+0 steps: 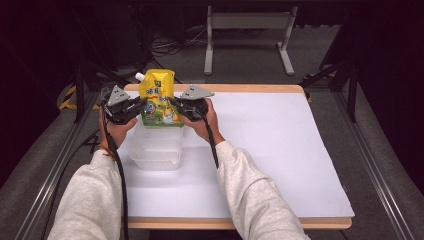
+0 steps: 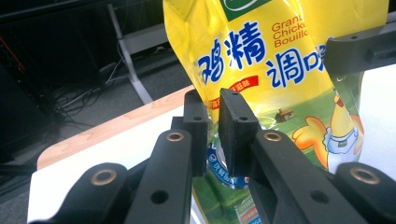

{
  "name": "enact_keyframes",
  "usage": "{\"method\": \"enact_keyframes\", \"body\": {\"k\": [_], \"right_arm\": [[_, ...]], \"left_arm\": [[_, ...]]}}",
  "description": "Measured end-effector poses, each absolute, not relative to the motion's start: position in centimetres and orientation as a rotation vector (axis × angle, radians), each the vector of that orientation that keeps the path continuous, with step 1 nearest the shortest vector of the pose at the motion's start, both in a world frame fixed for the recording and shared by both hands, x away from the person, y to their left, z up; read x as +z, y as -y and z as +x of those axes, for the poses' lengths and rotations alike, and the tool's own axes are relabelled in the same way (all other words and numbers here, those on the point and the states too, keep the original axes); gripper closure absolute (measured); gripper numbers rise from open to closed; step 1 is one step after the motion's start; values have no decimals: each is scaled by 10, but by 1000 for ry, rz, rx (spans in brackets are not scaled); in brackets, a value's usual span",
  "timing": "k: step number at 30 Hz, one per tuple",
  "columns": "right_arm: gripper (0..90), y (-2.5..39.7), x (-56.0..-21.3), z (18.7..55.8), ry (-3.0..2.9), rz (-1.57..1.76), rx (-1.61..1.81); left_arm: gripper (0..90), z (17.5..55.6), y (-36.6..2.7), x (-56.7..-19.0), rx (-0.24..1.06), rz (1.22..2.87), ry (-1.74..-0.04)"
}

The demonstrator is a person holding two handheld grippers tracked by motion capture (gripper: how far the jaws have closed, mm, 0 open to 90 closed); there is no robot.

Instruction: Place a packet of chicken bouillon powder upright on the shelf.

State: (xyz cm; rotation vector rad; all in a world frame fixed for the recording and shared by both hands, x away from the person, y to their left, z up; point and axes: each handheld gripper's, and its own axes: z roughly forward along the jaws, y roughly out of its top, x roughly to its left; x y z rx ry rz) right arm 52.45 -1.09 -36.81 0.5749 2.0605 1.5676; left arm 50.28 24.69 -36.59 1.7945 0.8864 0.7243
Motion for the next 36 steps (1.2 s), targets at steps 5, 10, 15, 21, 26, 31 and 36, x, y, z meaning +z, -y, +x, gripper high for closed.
{"method": "enact_keyframes", "body": {"k": [5, 10, 15, 21, 26, 31, 36], "right_arm": [[893, 11, -368, 526, -2071, 596, 1593], [885, 12, -368, 527, -2105, 632, 1666], [890, 11, -364, 524, -2155, 687, 1682], [861, 11, -364, 526, -2177, 748, 1691], [802, 11, -361, 524, -2198, 730, 1619], [739, 15, -358, 524, -2229, 724, 1573], [629, 18, -355, 523, -2272, 749, 1548]], "left_arm": [[854, 503, -248, -366, 707, 1790, -886], [869, 501, -250, -368, 675, 1763, -883], [864, 499, -251, -371, 682, 1762, -891], [874, 499, -251, -371, 689, 1772, -899], [886, 498, -252, -370, 672, 1758, -906], [888, 496, -252, -368, 670, 1756, -893], [891, 495, -252, -367, 672, 1758, -891]]}}
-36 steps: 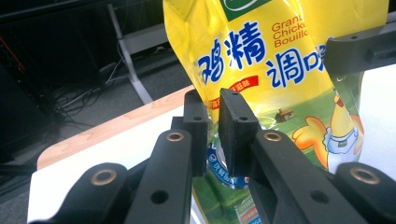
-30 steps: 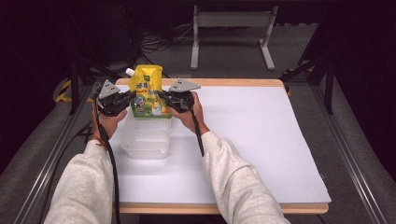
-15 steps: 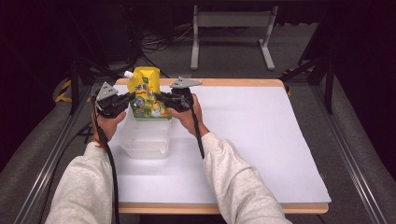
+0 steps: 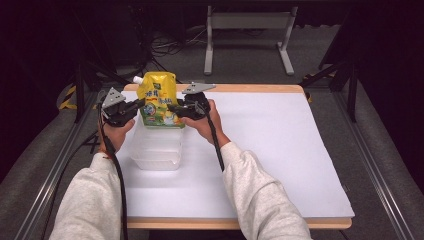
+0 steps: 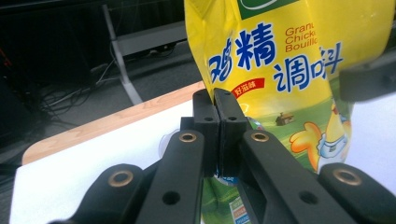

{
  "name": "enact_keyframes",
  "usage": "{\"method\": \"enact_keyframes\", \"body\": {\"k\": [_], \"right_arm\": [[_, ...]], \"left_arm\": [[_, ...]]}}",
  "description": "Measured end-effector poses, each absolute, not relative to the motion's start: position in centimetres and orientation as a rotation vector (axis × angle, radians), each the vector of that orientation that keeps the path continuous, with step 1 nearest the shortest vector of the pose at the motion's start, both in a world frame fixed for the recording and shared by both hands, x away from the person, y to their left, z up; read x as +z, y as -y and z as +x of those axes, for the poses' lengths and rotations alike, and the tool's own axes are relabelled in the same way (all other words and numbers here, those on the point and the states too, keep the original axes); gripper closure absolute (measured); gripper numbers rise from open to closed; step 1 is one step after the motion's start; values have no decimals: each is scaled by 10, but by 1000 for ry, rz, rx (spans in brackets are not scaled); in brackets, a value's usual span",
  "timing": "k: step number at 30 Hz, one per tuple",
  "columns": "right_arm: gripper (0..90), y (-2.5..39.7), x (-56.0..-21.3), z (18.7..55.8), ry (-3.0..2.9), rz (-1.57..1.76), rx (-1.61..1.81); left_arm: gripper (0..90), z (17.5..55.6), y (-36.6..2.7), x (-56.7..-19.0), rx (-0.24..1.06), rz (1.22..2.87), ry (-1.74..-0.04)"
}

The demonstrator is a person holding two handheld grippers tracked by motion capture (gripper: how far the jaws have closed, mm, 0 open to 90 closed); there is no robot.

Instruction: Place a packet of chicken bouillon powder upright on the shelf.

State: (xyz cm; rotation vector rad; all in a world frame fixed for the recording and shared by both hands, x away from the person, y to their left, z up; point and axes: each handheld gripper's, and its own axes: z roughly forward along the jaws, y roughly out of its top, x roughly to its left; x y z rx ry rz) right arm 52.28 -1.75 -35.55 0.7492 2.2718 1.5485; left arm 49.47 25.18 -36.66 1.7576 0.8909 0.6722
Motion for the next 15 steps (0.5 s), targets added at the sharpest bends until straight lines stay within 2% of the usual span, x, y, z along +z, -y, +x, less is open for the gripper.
{"method": "enact_keyframes", "body": {"k": [4, 7, 9, 15], "right_arm": [[650, 20, -356, 522, -2295, 758, 1528], [793, 22, -356, 521, -2297, 742, 1500], [836, 24, -356, 521, -2294, 740, 1506], [857, 20, -358, 520, -2296, 751, 1559]], "left_arm": [[891, 493, -256, -367, 655, 1742, -883], [890, 492, -256, -367, 657, 1738, -877], [892, 492, -255, -366, 653, 1740, -869], [894, 491, -255, -366, 637, 1742, -855]]}}
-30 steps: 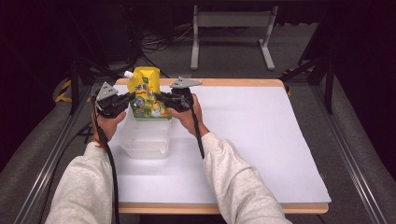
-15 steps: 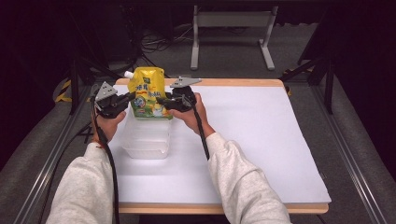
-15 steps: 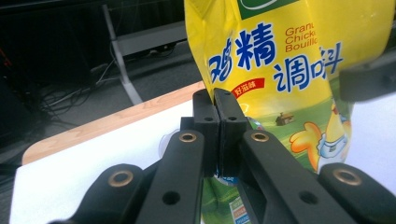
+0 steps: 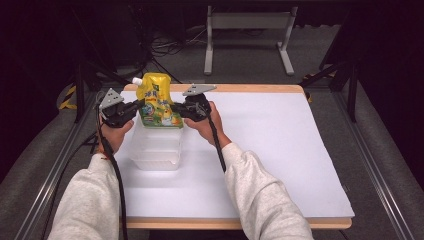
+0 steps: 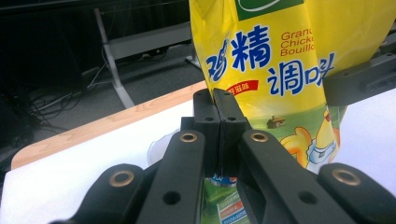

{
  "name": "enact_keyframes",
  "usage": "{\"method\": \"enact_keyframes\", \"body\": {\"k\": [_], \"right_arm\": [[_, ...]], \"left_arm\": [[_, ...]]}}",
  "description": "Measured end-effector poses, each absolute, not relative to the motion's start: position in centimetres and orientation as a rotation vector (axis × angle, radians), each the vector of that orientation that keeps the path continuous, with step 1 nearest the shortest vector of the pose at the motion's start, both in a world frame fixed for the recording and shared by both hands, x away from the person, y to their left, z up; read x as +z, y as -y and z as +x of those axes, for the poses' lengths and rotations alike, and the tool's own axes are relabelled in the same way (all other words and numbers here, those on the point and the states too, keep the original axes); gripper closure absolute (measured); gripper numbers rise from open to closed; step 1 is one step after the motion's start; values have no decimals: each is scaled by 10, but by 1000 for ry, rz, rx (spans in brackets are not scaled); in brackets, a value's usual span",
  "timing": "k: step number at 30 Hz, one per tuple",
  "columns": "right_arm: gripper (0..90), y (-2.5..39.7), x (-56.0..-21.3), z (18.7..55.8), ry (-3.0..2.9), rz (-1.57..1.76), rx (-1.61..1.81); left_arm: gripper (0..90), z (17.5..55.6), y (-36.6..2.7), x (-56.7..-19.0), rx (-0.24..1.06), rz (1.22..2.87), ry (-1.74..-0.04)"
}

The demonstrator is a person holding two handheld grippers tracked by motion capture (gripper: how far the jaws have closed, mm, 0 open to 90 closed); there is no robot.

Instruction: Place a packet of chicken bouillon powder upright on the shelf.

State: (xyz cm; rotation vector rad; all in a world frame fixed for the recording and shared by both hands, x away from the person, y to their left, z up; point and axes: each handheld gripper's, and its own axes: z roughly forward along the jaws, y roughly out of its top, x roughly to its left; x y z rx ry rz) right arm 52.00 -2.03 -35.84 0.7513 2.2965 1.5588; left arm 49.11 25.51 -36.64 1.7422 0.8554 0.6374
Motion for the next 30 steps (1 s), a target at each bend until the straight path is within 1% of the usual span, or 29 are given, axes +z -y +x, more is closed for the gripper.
{"method": "enact_keyframes", "body": {"k": [8, 12, 15, 16, 17, 18, 20, 26, 28, 29, 30], "right_arm": [[867, 17, -360, 521, -2292, 768, 1583], [874, 19, -364, 522, -2288, 820, 1692], [877, 16, -367, 521, -2295, 812, 1703], [872, 14, -367, 520, -2305, 795, 1690], [831, 13, -365, 519, -2316, 775, 1658], [817, 13, -363, 518, -2317, 765, 1629], [839, 13, -359, 514, -2332, 709, 1529], [830, 14, -359, 507, -2356, 693, 1448], [752, 17, -360, 507, -2363, 722, 1448], [753, 19, -361, 506, -2370, 724, 1438], [786, 20, -363, 507, -2374, 724, 1422]], "left_arm": [[893, 491, -255, -368, 631, 1731, -864], [893, 490, -260, -370, 619, 1704, -865], [893, 490, -260, -373, 607, 1706, -871], [893, 491, -261, -373, 610, 1704, -873], [893, 491, -262, -373, 611, 1699, -872], [893, 490, -263, -373, 605, 1695, -868], [893, 489, -265, -372, 617, 1700, -873], [893, 488, -267, -372, 614, 1695, -876], [895, 488, -267, -372, 620, 1709, -885], [895, 488, -268, -372, 616, 1704, -887], [895, 488, -270, -373, 604, 1705, -879]]}}
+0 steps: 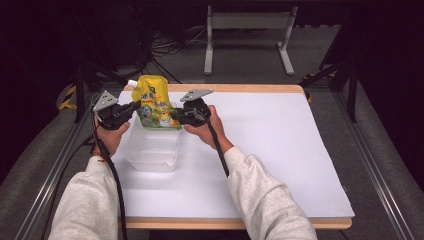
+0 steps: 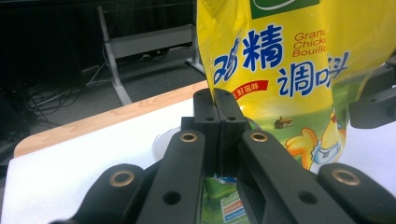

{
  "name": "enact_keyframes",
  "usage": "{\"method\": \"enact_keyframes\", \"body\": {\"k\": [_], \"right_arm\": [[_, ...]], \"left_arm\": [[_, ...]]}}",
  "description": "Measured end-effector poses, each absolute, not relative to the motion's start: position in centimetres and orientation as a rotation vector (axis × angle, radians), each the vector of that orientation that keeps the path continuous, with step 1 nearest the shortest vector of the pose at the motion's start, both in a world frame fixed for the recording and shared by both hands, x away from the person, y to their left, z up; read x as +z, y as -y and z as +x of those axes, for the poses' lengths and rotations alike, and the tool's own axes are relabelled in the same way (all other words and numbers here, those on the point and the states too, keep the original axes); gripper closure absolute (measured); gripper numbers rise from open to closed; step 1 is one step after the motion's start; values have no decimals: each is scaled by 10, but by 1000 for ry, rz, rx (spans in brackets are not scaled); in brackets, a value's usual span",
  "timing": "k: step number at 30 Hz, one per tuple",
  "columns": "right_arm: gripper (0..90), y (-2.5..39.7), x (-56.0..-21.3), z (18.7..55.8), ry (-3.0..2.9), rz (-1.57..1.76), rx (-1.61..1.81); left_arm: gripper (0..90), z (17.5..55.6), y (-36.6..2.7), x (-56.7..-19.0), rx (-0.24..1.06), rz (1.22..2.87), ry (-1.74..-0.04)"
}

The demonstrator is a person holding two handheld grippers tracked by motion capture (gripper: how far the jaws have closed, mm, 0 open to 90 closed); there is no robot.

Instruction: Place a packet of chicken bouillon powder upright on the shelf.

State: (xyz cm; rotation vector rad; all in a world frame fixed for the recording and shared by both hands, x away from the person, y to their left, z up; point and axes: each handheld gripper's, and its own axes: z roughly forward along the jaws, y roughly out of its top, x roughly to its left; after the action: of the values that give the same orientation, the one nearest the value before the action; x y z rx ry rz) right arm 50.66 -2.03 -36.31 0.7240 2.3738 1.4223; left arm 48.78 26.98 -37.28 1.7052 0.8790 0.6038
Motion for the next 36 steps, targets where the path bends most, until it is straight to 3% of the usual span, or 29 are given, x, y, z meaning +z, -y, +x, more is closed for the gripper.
{"method": "enact_keyframes", "body": {"k": [3, 8, 25, 36], "right_arm": [[865, 25, -368, 510, -2383, 731, 1438], [900, 18, -370, 508, -2373, 717, 1433], [891, 2, -361, 496, -2385, 800, 1540], [892, -6, -383, 500, -2438, 794, 1486]], "left_arm": [[895, 488, -271, -374, 599, 1706, -884], [896, 489, -267, -375, 607, 1723, -878], [890, 486, -272, -379, 608, 1681, -886], [884, 486, -269, -380, 609, 1702, -878]]}}
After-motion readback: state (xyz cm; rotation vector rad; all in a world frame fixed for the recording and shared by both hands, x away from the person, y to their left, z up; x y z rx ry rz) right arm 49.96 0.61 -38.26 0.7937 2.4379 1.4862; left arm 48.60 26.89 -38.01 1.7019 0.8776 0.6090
